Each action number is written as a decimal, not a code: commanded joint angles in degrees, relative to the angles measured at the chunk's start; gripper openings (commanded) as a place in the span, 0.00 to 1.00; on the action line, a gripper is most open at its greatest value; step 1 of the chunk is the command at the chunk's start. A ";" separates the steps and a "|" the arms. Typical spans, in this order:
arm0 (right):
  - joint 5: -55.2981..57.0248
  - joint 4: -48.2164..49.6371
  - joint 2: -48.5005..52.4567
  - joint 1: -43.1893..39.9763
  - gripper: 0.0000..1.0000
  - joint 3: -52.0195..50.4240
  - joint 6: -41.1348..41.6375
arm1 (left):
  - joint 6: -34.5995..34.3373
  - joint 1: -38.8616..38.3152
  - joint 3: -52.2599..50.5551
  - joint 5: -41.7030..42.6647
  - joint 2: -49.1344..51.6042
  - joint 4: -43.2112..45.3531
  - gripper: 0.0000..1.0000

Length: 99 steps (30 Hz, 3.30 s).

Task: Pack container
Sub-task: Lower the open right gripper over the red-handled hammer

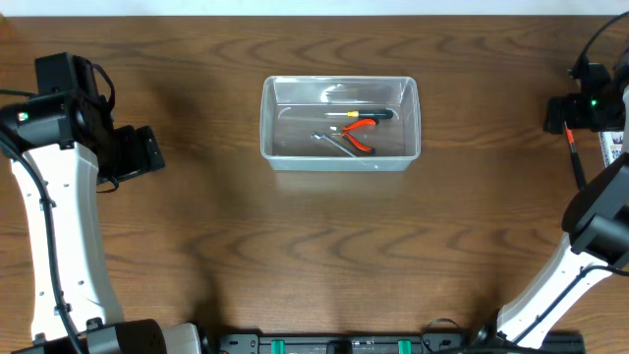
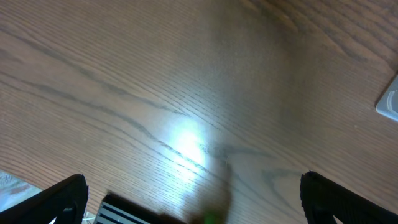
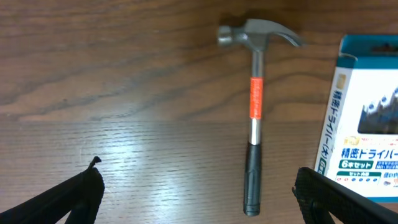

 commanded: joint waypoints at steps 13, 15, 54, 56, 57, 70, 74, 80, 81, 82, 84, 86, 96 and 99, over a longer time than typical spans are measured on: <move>-0.22 0.52 4.57 -3.17 0.99 -0.72 1.51 | -0.33 0.24 1.27 -0.09 -0.55 -0.20 0.98; -0.04 1.18 5.14 -3.17 0.99 -0.72 0.94 | -0.33 0.24 1.27 -0.09 -0.55 -0.20 0.98; 1.46 4.70 12.70 -1.18 0.99 2.29 1.55 | -0.35 0.24 1.27 -0.07 -0.55 -0.17 0.98; 1.79 4.52 12.90 -1.25 0.99 2.58 1.36 | -0.35 0.24 1.27 -0.07 -0.55 -0.17 0.98; 2.10 4.52 12.90 -1.25 0.99 2.67 1.36 | -0.35 0.24 1.27 -0.07 -0.55 -0.17 0.98; 2.75 3.65 12.90 -1.25 0.99 5.07 -0.46 | -0.35 0.22 1.27 -0.07 -0.55 -0.17 0.98; 2.75 3.76 12.98 -1.46 0.99 5.07 -1.03 | -0.35 0.24 1.27 -0.07 -0.55 -0.17 0.98; 2.73 4.04 13.00 -1.90 0.99 5.07 -1.92 | -0.35 0.24 1.27 -0.07 -0.55 -0.17 0.98; 2.73 4.04 13.00 -1.92 0.99 5.07 -2.12 | -0.35 0.24 1.27 -0.07 -0.55 -0.17 0.98; 2.71 4.04 13.00 -1.95 0.99 5.07 -2.29 | -0.35 0.24 1.27 -0.07 -0.55 -0.17 0.98; 2.73 4.02 13.00 -1.92 0.99 5.07 -2.64 | -0.35 0.24 1.27 -0.07 -0.55 -0.17 0.98; 2.73 3.85 13.00 -1.95 0.99 5.07 -2.95 | -0.35 0.24 1.27 -0.07 -0.55 -0.17 0.98; 2.73 2.54 13.05 -2.45 0.99 5.07 -2.91 | -0.35 0.24 1.27 -0.07 -0.55 -0.20 0.98; 2.73 2.14 13.07 -2.93 0.98 5.07 -2.91 | -0.35 0.24 1.27 -0.07 -0.55 -0.20 0.98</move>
